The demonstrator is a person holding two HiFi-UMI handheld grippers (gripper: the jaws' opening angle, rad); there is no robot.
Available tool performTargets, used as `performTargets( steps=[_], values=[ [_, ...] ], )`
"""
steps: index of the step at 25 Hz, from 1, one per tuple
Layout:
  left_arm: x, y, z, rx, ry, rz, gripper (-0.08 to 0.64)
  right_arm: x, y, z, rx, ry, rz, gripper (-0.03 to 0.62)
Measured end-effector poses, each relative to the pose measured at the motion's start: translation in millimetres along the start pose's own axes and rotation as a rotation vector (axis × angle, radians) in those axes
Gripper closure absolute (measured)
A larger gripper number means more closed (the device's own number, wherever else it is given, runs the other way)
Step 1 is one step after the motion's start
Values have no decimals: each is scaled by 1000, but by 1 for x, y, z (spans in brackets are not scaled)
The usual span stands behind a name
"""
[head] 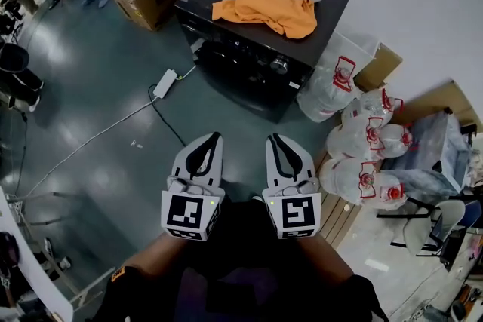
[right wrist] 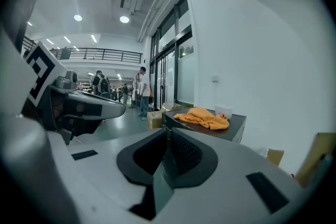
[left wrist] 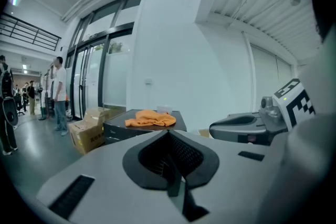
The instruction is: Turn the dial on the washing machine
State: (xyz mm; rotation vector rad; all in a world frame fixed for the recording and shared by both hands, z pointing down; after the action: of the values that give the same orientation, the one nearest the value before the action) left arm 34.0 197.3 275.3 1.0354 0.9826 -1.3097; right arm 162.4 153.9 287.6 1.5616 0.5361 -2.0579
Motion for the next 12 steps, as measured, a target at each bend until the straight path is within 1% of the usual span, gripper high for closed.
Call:
performTargets(
  steps=[5, 12],
  values=[
    [-1, -38, 50, -86, -9, 20, 546, -2, 6, 50, -84, -32, 27, 572],
    [2, -100, 122, -254, -40, 70, 546, 2, 19, 118, -280, -81, 89, 572]
  ],
)
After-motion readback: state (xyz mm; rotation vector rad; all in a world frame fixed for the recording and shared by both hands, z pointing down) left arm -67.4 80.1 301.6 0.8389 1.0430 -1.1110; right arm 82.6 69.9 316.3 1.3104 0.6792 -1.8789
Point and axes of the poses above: the fingertips, and each gripper's own axes: z forward along the fingers, y to its right, x out of its top, the point moved 4 cm from there along -z, backward along the fingers, and after that the axes turned 6 degrees about x, right-handed, at the moved point
